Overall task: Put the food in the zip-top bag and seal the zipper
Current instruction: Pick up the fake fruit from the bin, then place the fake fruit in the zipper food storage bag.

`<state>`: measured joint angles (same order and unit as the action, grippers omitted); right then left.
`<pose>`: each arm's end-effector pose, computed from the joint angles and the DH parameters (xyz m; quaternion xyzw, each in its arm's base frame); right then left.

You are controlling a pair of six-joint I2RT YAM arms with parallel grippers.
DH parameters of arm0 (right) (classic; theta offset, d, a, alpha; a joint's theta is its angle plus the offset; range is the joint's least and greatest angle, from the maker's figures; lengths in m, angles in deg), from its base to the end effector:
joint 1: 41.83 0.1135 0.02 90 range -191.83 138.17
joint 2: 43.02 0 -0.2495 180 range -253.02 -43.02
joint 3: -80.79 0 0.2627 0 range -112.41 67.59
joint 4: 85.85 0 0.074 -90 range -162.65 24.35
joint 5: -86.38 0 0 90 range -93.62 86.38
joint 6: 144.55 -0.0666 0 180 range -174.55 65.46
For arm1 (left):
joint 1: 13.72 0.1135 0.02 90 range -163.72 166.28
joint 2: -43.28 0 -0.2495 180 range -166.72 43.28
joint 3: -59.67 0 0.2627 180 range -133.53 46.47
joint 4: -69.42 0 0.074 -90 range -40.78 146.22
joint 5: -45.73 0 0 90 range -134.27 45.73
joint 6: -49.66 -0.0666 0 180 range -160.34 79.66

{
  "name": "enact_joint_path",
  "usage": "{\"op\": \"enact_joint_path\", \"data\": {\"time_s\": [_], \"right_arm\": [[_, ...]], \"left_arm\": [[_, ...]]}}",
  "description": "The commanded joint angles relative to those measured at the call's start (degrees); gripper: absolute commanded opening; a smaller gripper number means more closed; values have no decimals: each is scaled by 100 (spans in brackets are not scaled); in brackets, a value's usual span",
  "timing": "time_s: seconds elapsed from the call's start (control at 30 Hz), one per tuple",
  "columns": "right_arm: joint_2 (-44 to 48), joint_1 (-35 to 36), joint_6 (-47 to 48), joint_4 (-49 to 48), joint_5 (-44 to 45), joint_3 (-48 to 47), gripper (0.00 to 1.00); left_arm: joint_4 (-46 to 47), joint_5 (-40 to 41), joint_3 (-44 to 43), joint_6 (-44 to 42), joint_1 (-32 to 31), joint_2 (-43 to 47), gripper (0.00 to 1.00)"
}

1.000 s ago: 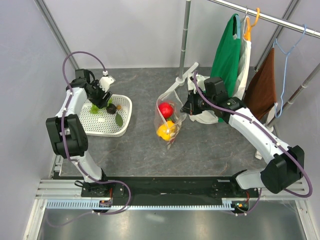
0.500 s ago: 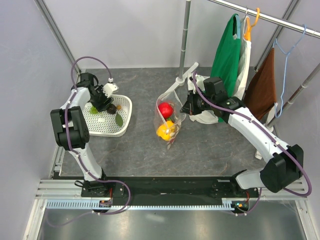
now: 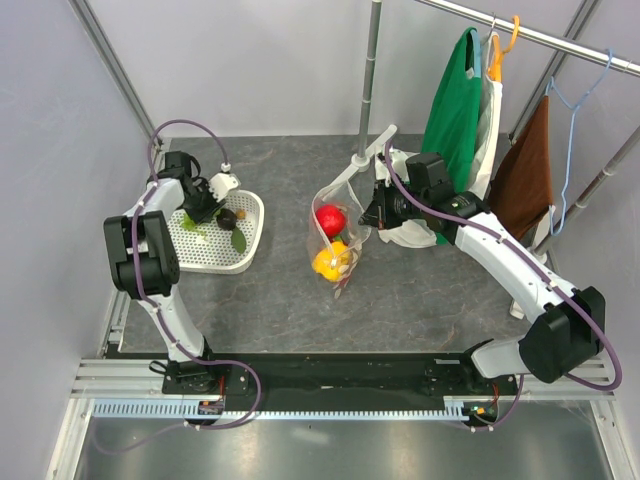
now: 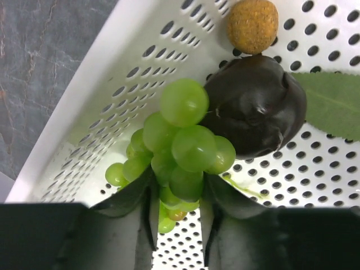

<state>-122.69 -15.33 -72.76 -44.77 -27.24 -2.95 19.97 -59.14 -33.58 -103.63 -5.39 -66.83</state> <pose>0.2969 0.1779 0.2963 -0.1544 0.8671 0.3355 0.3342 0.4109 0.0429 0.1449 0.4714 0.8487 0.0164 0.2392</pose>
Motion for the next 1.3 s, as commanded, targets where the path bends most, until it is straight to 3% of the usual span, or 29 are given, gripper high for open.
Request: {"op": "enact_joint_path", "data": {"time_s": [0.0, 0.23, 0.57, 0.73, 0.83, 1.0, 1.17, 1.27], "right_arm": [[-4, 13, 11, -46, -82, -258, 0], [23, 13, 11, -46, -108, -258, 0], [93, 13, 11, -46, -108, -223, 0], [84, 13, -15, -81, -125, -232, 0], [49, 13, -50, -81, -126, -258, 0], [31, 4, -94, -107, -134, -285, 0], [75, 13, -164, -177, -143, -285, 0], [110, 4, -235, -221, -161, -250, 0]], "left_arm": [[30, -33, 69, 404, 36, 164, 27], [-127, -77, 8, 817, 106, 867, 4], [-1023, -375, -844, 1292, 212, 1535, 2], [-1857, -1797, -1940, 2055, 142, 2018, 2], [-2166, -2633, -2681, 2723, -243, 2264, 2], [-2036, -3284, -3244, 4085, -1658, 2529, 2], [-1491, -3601, -3158, 5412, -2774, 2485, 2], [-973, -3672, -2719, 5721, -3249, 2476, 2]]}}
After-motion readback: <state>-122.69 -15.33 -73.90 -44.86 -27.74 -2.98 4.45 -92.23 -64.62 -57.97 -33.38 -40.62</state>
